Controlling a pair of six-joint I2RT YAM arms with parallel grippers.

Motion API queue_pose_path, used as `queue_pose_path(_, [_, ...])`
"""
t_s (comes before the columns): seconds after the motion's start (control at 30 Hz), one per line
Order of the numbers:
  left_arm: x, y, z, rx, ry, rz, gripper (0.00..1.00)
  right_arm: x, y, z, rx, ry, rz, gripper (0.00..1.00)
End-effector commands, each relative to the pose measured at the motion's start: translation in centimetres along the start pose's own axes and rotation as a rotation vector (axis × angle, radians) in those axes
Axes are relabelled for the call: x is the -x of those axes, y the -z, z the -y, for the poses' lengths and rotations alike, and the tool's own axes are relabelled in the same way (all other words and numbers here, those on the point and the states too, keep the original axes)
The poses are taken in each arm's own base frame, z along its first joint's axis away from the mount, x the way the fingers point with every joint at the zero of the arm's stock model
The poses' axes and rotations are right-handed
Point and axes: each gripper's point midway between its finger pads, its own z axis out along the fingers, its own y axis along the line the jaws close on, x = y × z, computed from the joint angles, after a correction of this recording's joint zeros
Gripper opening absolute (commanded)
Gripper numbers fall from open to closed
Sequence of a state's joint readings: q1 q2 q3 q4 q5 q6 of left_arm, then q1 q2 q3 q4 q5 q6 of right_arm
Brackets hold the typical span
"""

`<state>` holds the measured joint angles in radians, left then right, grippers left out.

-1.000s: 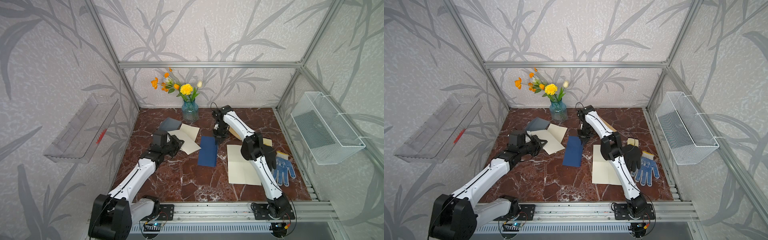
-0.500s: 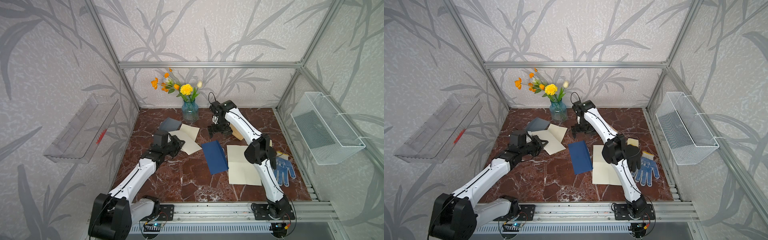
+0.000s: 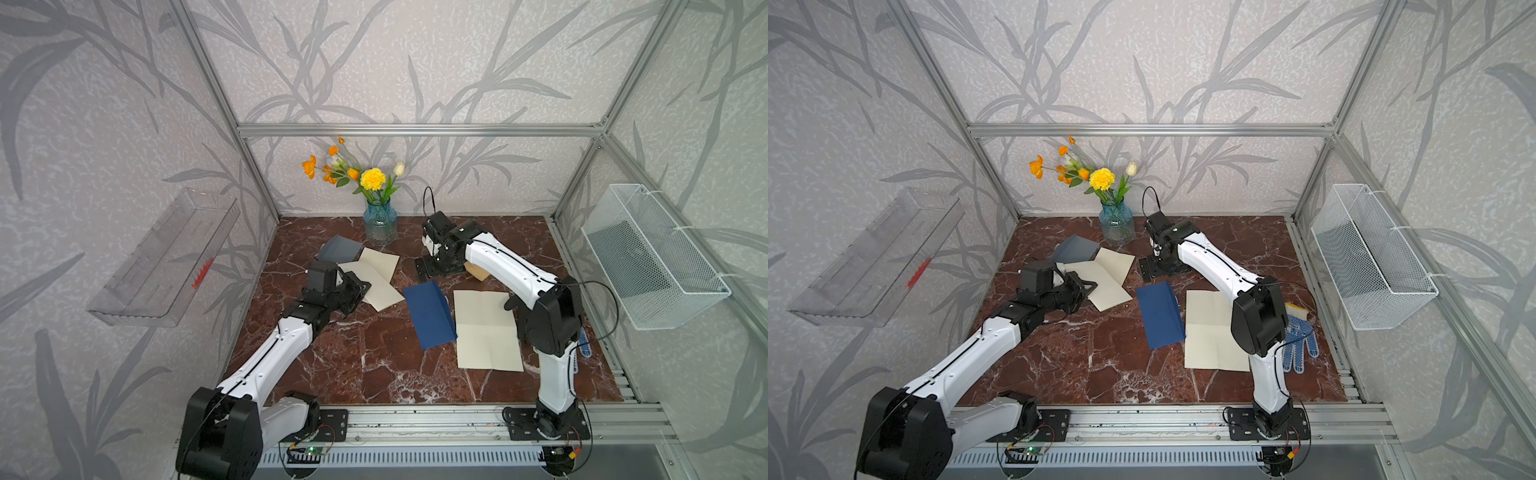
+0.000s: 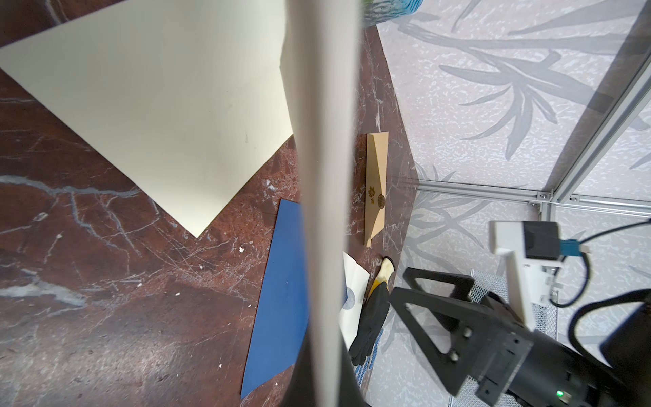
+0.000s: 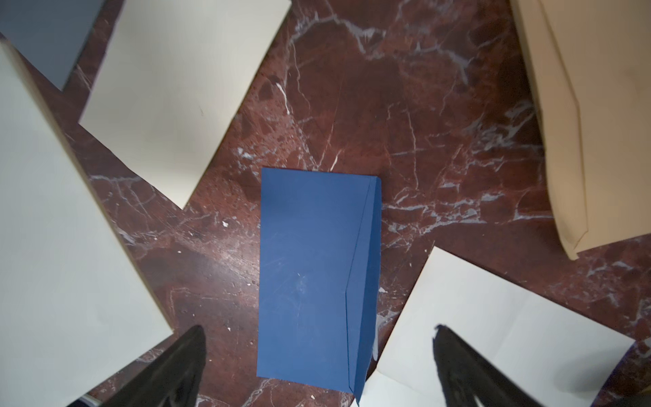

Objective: Fold the letter paper in half and place it into the envelope
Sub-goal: Pick up the envelope from the center of the board.

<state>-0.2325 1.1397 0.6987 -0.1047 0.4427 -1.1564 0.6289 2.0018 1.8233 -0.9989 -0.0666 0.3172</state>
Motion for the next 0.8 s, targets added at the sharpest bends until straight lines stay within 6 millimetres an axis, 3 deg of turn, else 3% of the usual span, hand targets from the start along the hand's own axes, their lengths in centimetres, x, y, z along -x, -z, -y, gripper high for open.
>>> queue_pose_path(0.0, [0.0,0.6,1.3,-0.023,-0.045,0.007,0.05,-1.4,0.0,-0.2,0.027,0.037,0.005,0.99])
queue_pose_path(0.1, [-0.2,0.6,1.2,-0.017,-0.053,0.003,0.05,-3.4,-0.8,1.2,-0.021,0.037,-0.024,1.00])
queue_pose_path(0.33, [-0.3,0.4,1.1,-0.012,-0.054,-0.004,0.06,-6.7,-2.8,3.2,-0.085,0.025,-0.095,0.89])
queue_pose_path(0.53, [-0.2,0.2,1.3,-0.014,-0.052,-0.005,0.06,-8.4,-4.5,4.1,-0.100,0.012,-0.139,0.69])
queue_pose_path(0.77, [-0.2,-0.2,1.2,-0.008,-0.044,-0.012,0.06,-8.9,-5.9,4.3,-0.093,0.006,-0.155,0.44])
